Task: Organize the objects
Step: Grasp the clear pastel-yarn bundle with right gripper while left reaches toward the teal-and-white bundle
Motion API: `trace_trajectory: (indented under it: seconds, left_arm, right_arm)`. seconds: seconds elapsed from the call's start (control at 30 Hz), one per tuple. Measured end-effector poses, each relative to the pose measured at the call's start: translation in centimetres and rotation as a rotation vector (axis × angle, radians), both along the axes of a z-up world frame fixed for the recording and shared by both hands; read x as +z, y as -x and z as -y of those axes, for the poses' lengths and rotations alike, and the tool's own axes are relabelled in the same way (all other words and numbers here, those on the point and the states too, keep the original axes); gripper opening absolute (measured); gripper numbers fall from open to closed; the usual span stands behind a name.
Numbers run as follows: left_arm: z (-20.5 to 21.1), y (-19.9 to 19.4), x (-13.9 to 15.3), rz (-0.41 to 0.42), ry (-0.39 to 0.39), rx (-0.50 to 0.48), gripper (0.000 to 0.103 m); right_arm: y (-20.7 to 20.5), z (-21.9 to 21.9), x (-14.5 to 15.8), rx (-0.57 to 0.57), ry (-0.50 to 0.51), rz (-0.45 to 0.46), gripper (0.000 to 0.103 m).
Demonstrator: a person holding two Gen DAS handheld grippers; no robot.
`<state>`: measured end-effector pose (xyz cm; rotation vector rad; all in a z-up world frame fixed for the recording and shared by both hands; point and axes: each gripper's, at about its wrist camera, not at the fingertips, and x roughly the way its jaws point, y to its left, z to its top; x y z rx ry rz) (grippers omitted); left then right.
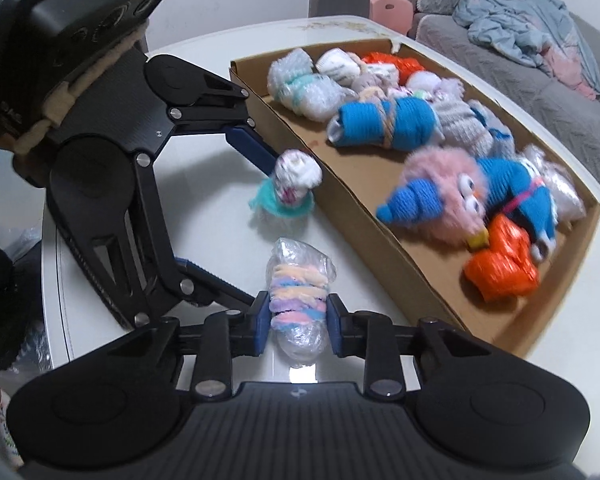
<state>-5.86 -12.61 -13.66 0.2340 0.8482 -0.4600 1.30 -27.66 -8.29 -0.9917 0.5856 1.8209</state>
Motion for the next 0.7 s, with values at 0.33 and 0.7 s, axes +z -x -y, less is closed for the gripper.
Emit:
trace_trajectory:
  seconds: [0.33, 0.7]
  left_arm:
    - [0.1, 0.3, -0.4, 0.049, 0.046, 0.011, 0.096]
    - [0.9, 2.0, 1.0, 0.067, -0.052, -0.109, 0.045]
  right_arm:
    - [-1.4, 1.7, 0.1, -0.016, 0.029, 0.032, 0.038]
    - [-1.3, 2.0, 0.1, -0.015, 0.026, 0.044, 0.045]
